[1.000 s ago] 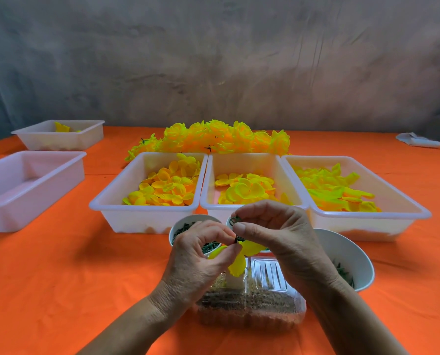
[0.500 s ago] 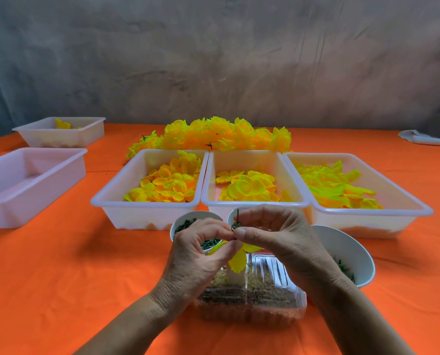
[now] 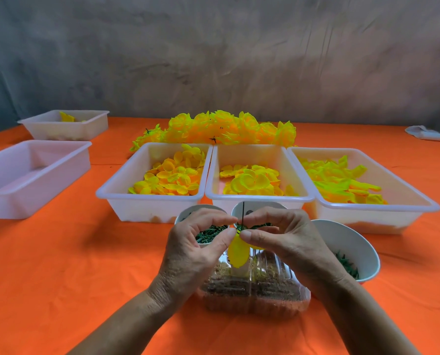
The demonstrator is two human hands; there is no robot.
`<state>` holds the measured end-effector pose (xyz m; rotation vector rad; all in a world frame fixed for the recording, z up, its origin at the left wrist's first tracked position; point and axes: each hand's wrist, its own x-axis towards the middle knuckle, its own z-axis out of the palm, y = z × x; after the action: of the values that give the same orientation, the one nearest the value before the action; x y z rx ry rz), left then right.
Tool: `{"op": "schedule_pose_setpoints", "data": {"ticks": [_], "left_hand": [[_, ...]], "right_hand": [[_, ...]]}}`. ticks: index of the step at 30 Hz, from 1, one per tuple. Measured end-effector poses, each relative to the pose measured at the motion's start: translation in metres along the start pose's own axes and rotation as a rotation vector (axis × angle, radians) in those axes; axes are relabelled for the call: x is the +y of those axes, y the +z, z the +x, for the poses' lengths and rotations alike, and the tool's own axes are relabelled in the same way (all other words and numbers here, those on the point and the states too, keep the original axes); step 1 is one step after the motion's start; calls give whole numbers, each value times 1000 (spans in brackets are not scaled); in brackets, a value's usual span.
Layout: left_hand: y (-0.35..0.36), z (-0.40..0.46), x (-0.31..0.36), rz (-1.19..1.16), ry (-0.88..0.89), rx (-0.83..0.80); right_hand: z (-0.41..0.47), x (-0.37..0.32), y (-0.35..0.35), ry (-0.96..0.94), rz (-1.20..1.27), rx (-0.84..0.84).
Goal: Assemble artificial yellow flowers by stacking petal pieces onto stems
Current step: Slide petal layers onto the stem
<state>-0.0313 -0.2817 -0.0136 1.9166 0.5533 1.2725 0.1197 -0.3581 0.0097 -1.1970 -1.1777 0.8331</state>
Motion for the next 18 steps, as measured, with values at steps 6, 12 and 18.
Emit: {"op": "schedule_pose_setpoints", "data": {"ticks": [6,12,18], "left_hand": [[3,3,0,17,16,50],[5,5,2,45,45,56],[5,5,3,43,24,35]], "right_hand": [[0,1,-1,-27,5,-19],[1,-1,-4,-47,-52,-10],[2,2,-3,-98,-107,-6]]}}
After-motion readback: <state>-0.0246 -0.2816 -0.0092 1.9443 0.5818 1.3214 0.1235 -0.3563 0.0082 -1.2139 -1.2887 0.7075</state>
